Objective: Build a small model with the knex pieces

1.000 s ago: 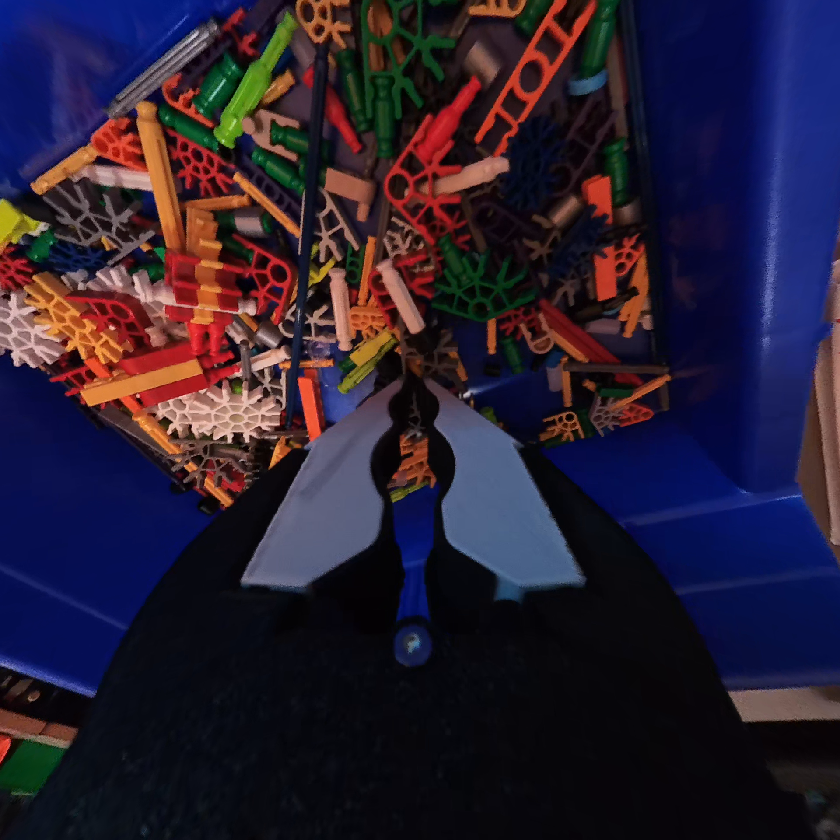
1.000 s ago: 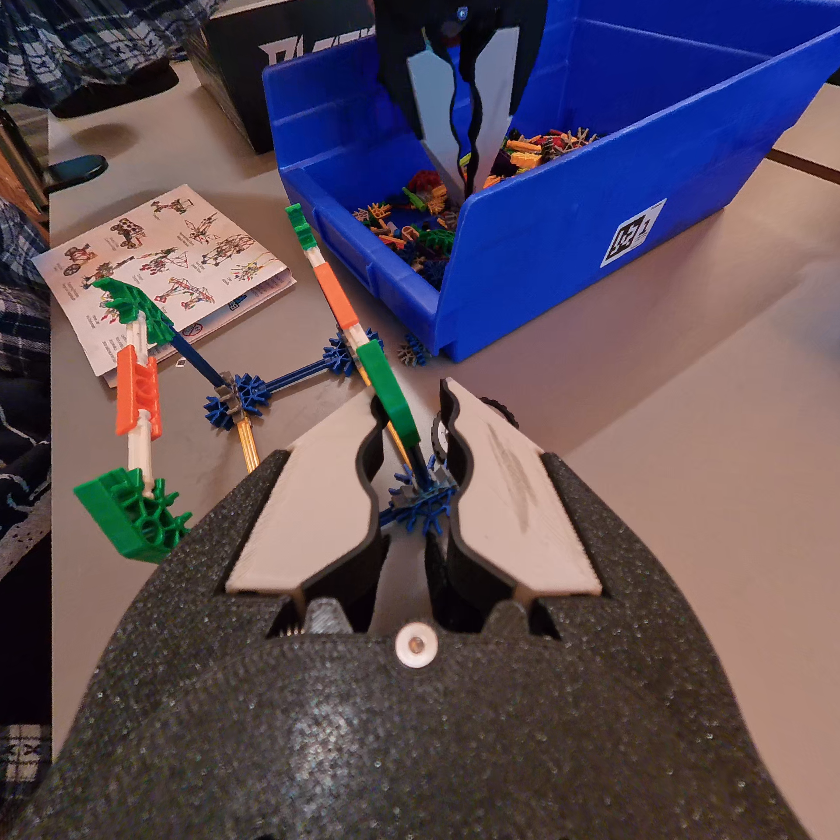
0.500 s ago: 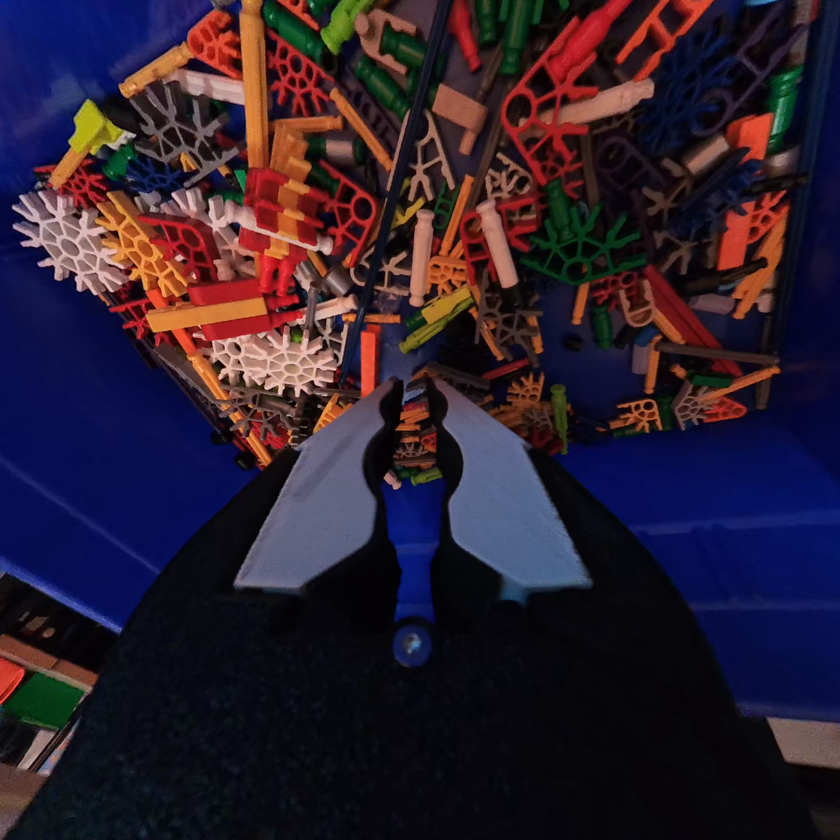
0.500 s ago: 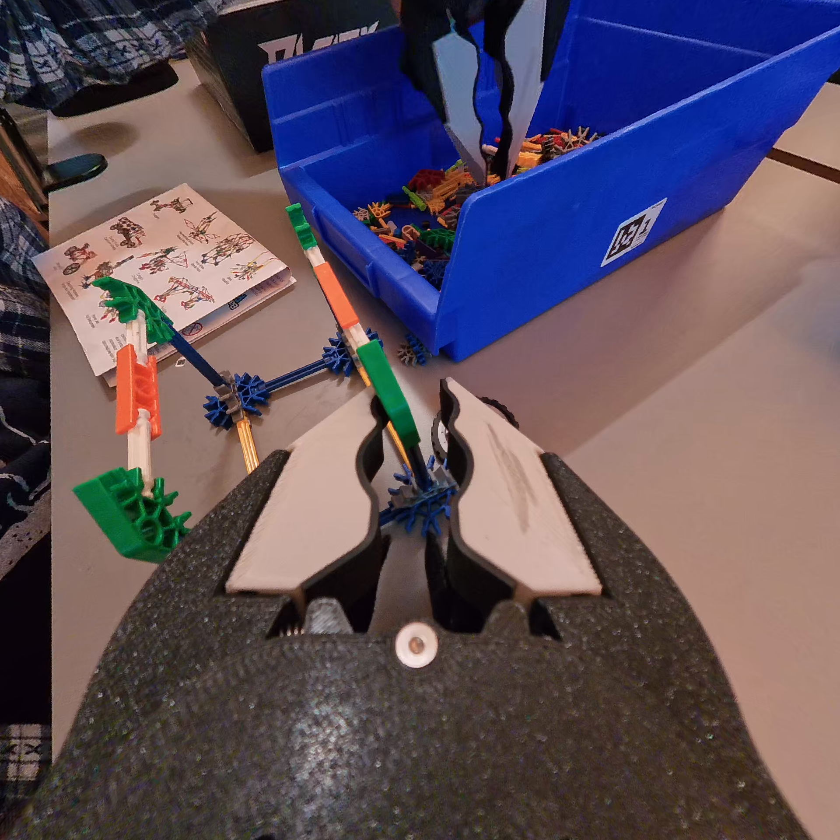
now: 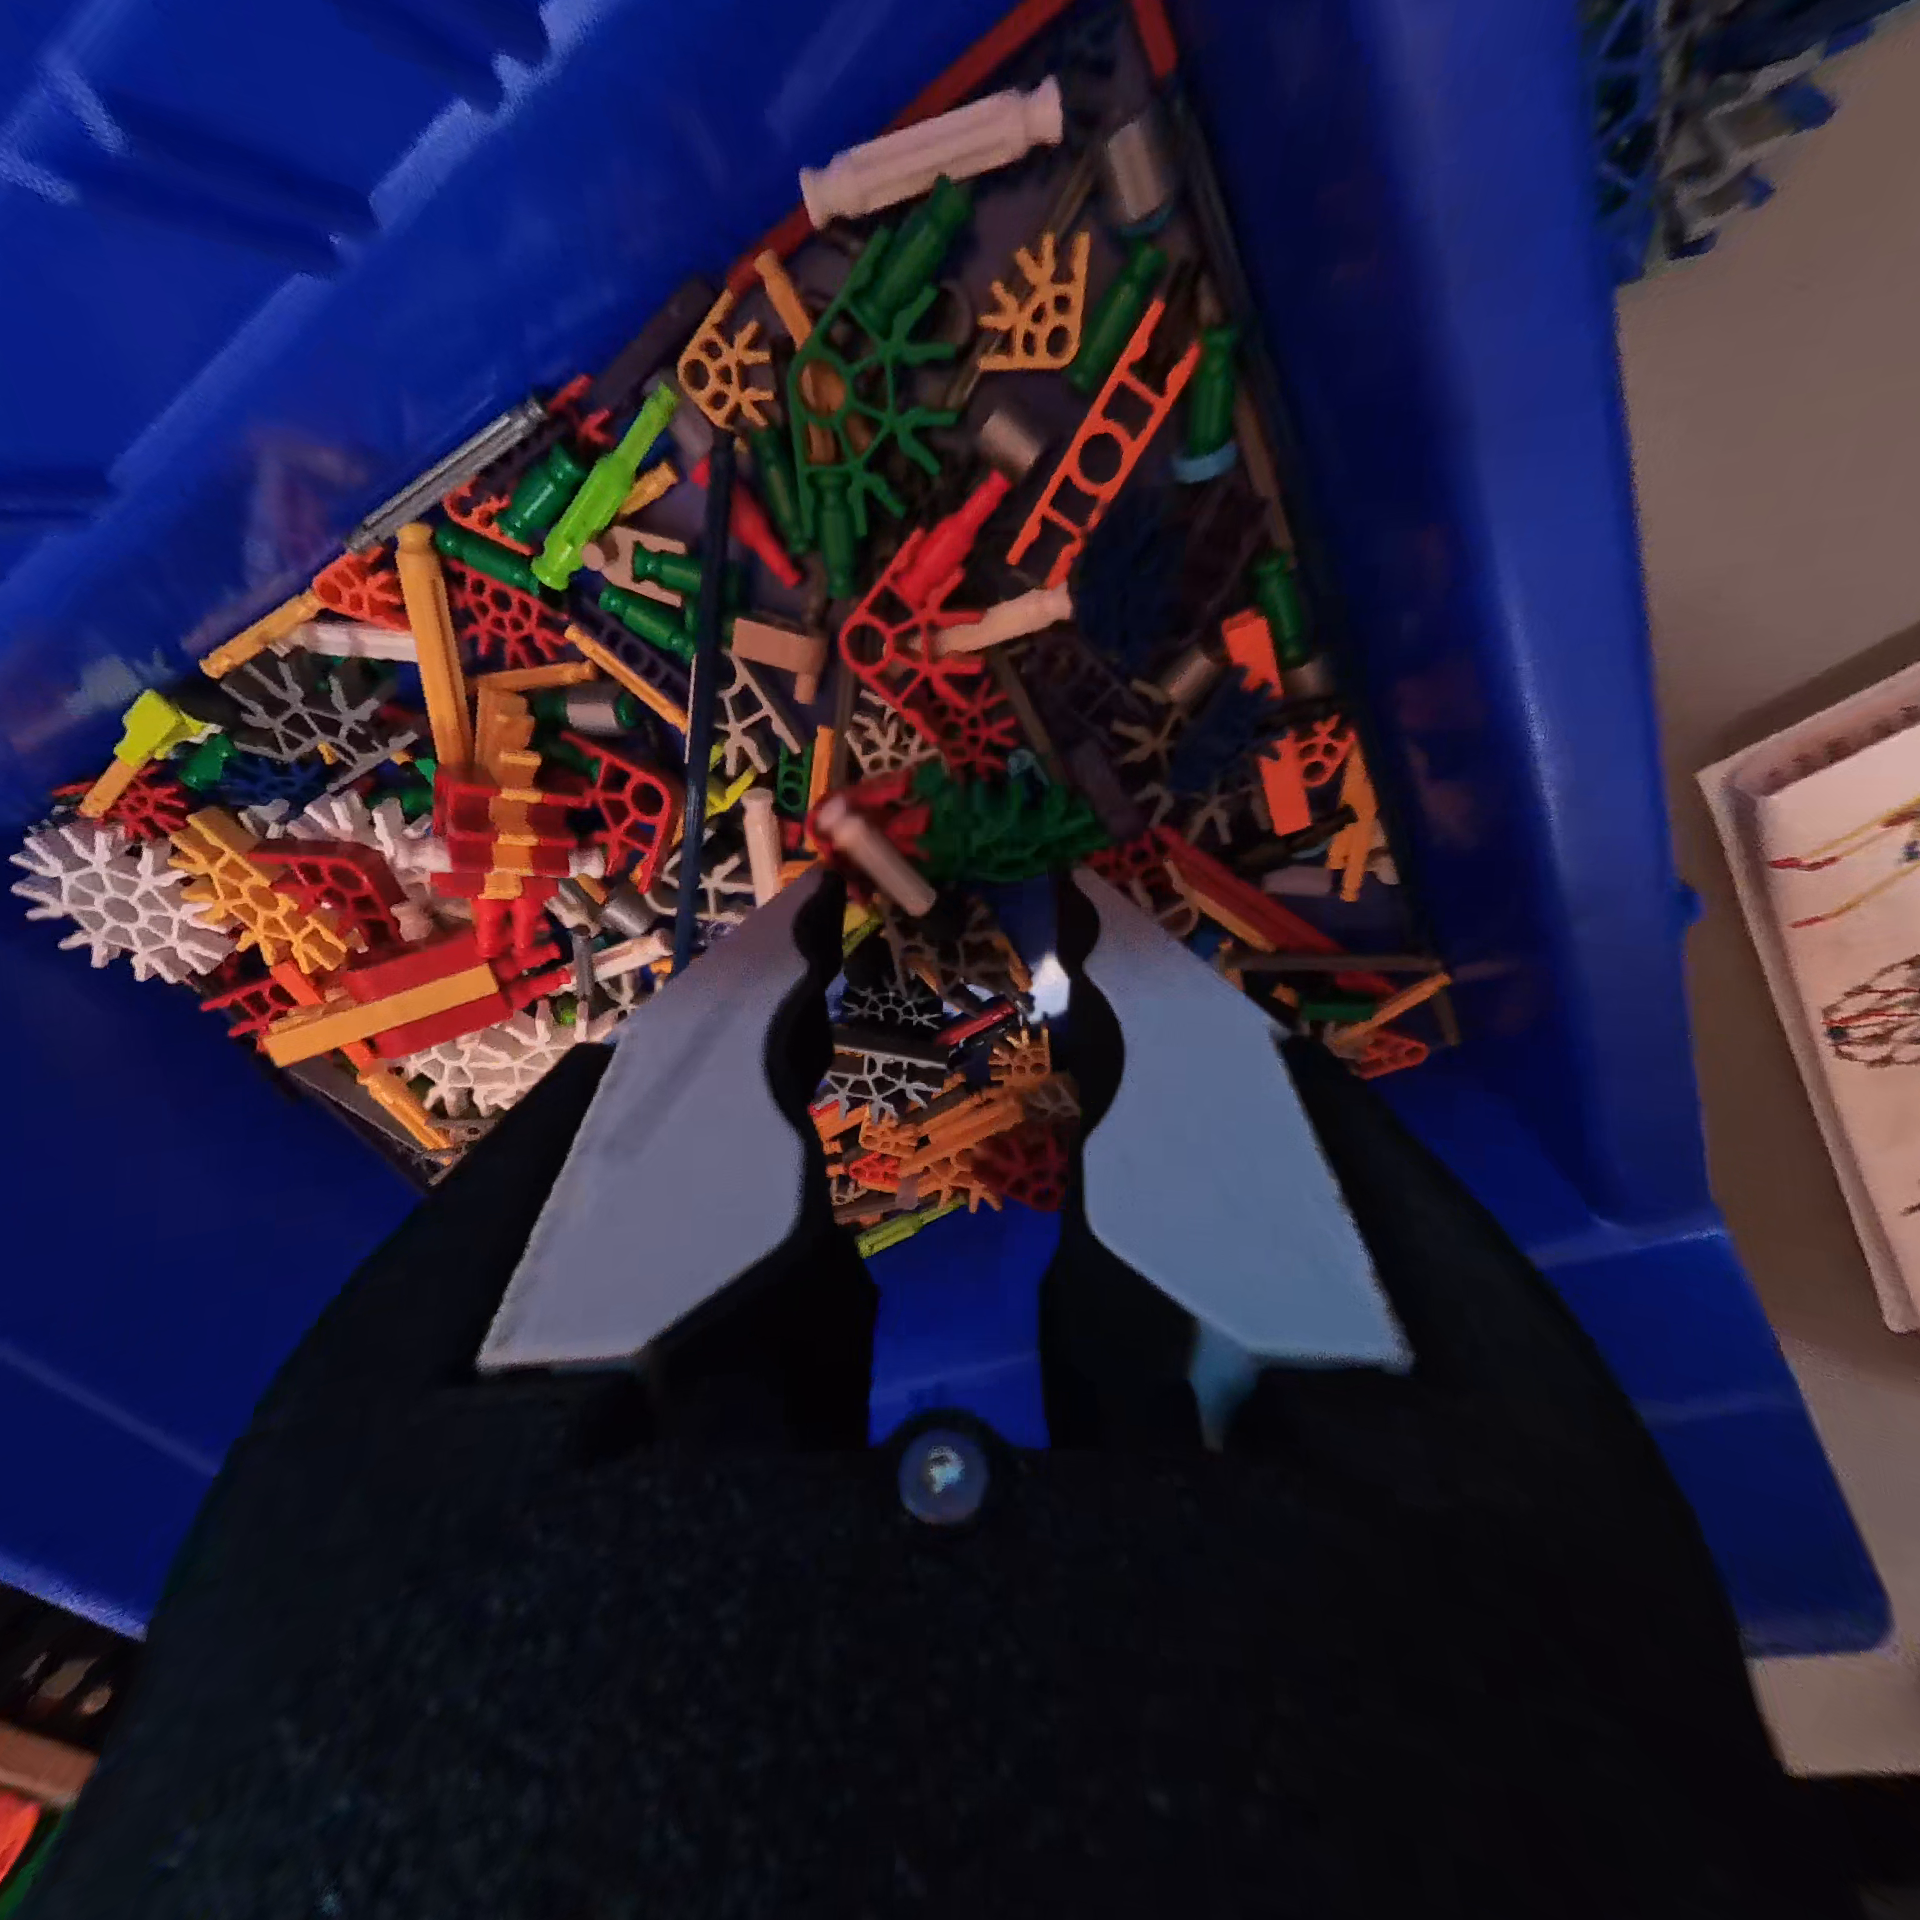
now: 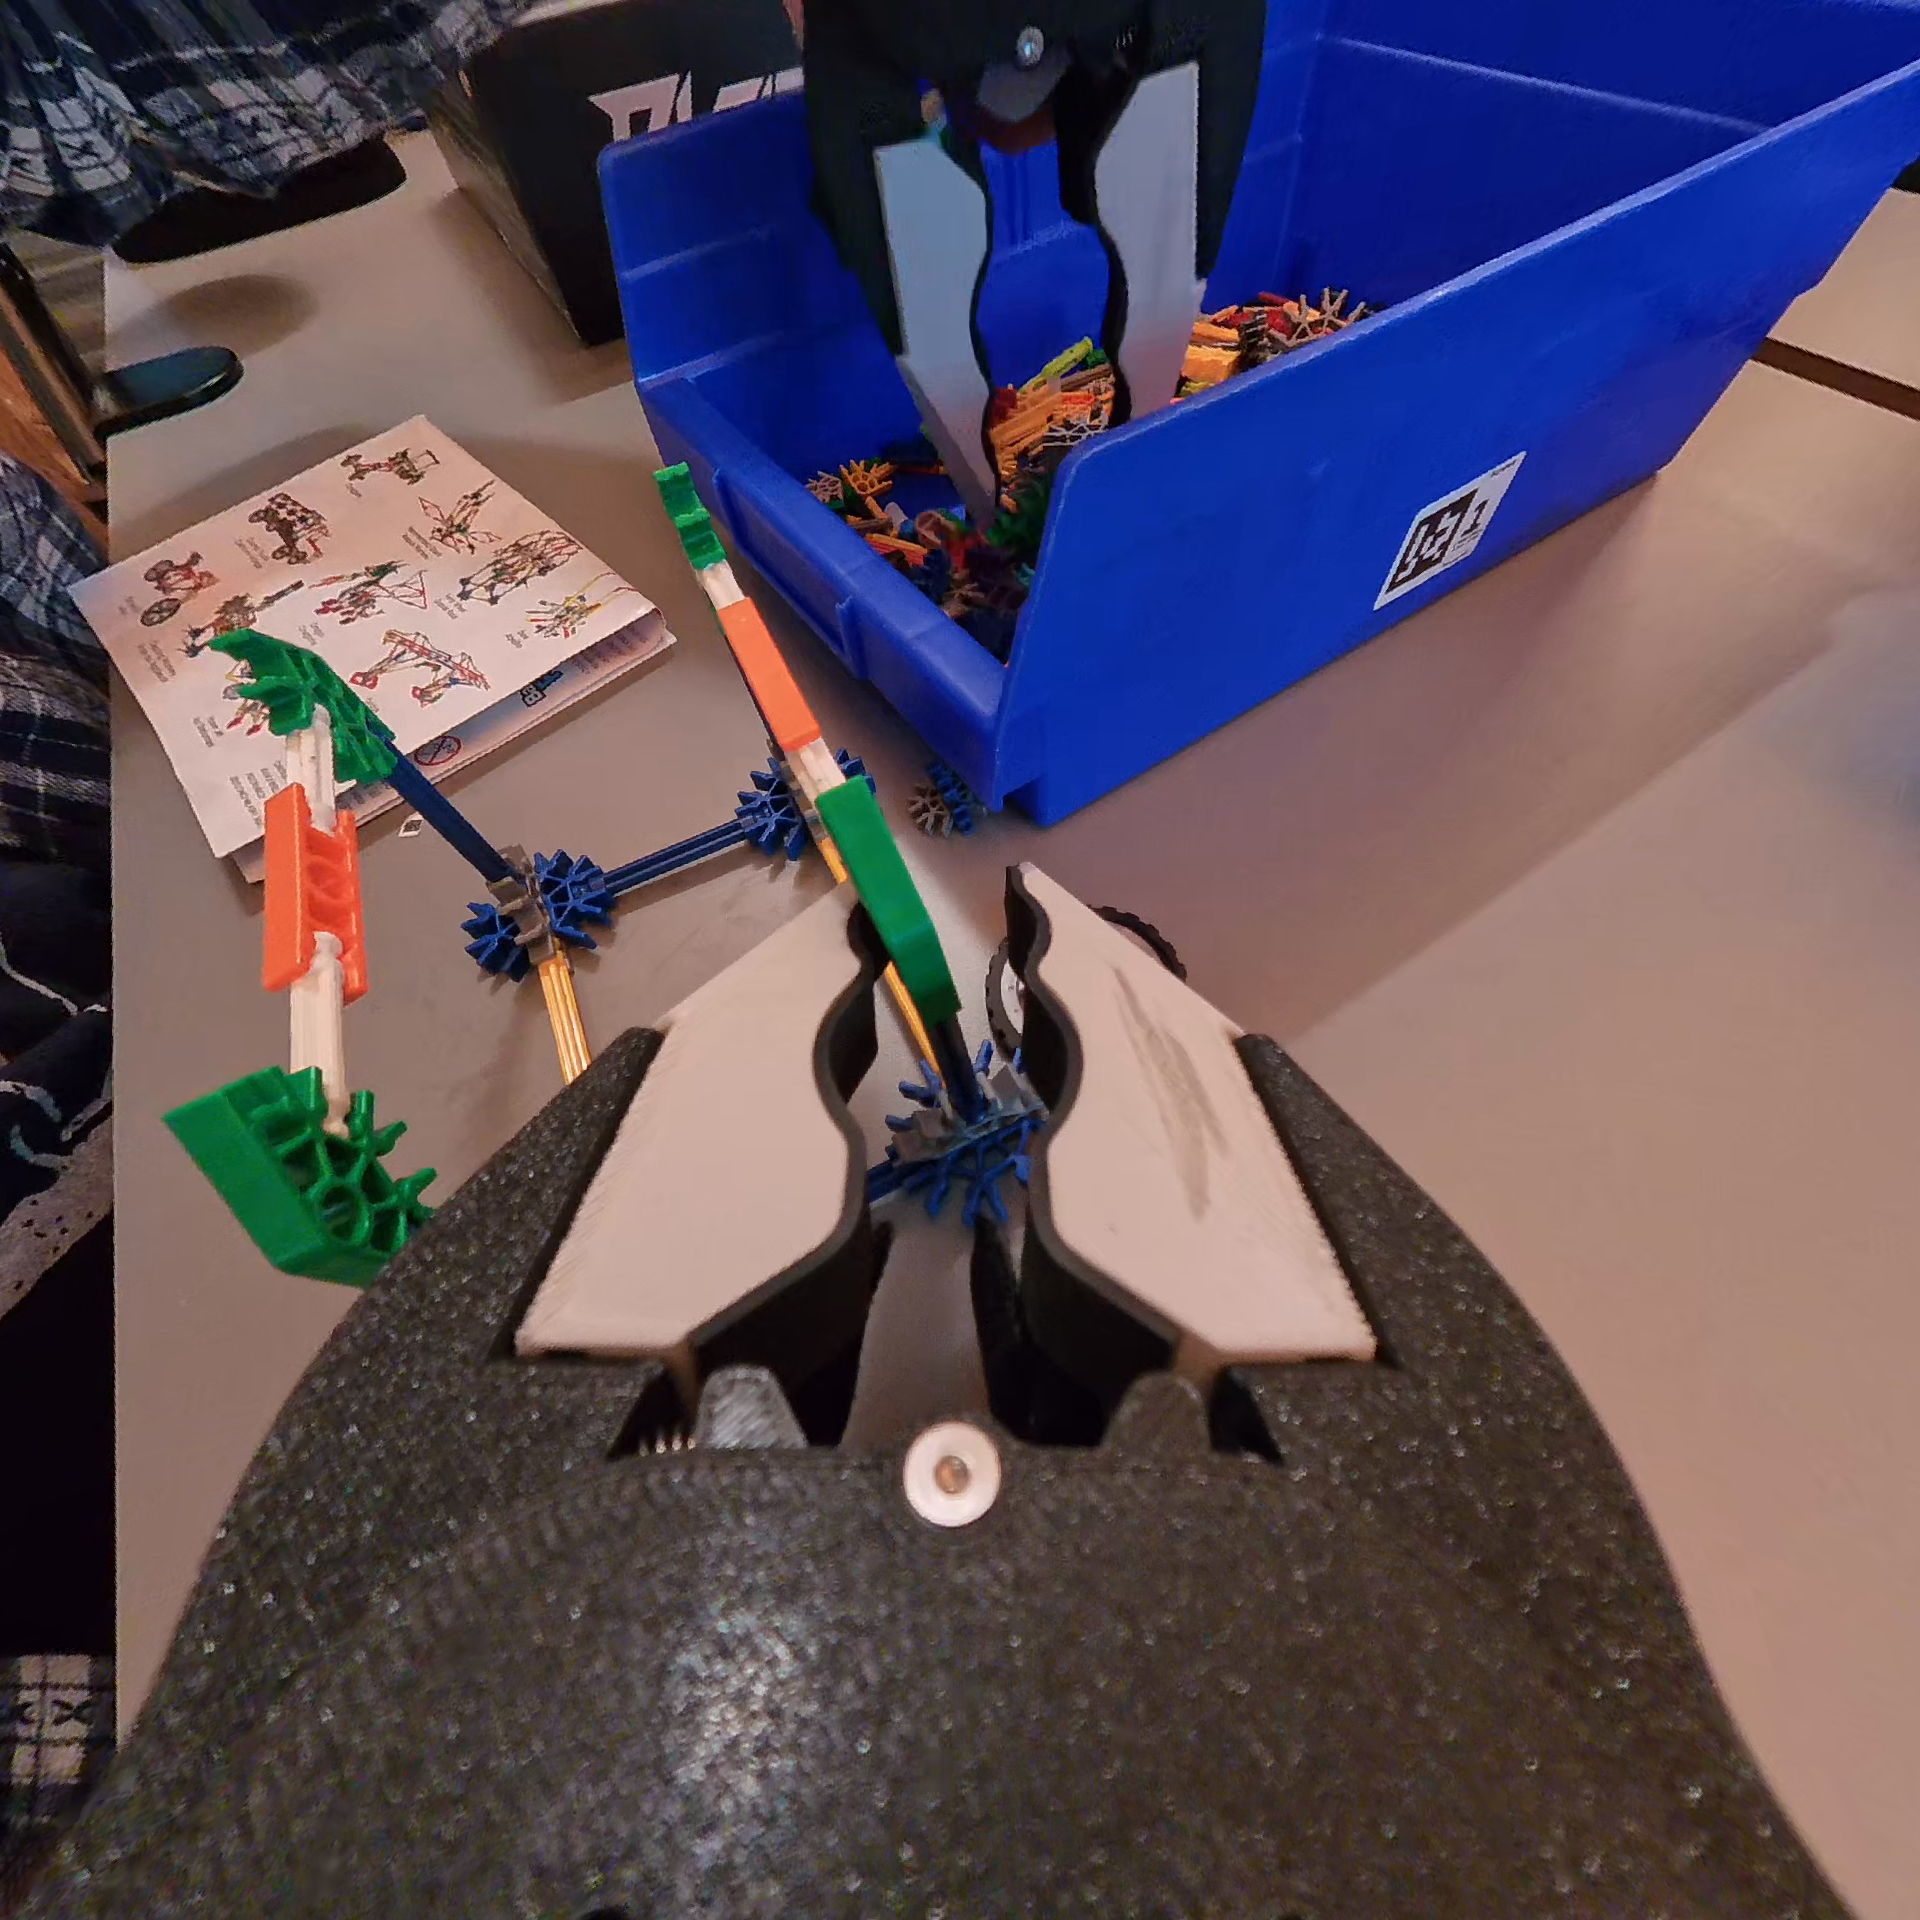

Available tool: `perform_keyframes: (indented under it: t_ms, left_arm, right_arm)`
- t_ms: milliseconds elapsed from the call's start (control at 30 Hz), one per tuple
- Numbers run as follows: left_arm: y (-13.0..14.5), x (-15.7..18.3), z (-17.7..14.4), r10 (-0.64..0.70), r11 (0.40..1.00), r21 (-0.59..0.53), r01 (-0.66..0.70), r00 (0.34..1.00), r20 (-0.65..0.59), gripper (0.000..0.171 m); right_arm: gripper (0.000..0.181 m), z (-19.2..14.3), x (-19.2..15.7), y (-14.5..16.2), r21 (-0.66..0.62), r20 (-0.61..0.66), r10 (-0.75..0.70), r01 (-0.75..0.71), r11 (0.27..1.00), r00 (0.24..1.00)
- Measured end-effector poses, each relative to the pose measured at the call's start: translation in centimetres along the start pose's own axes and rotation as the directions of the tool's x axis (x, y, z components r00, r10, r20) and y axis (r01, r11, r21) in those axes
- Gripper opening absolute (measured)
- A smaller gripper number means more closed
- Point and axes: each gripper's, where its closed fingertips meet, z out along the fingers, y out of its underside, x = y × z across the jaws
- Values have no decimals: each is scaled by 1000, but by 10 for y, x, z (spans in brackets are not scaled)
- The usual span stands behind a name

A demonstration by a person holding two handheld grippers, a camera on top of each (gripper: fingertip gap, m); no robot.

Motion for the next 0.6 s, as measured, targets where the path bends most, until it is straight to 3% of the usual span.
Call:
perform_keyframes:
  t_ms: [233, 367, 400, 600]
  left_arm:
    - [2, 0, 8, -3, 1000, -7, 2, 1000, -7, 18]
    - [10, -3, 6, -3, 1000, -13, 3, 1000, 9, 15]
    - [13, -6, 5, -7, 1000, -16, 7, 1000, 18, 0]
    - [39, -23, -1, -76, 996, -40, 79, 995, 61, 0]
  right_arm:
    - [20, 0, 0, 0, -2, -2, -3, 3, 1000, 1000]
    - [20, 0, 0, 0, -3, -2, -3, 3, 1000, 1000]
    - [20, 0, 0, 0, -3, -2, -3, 3, 1000, 1000]
    - [20, 0, 0, 1, -4, -1, -2, 2, 1000, 1000]
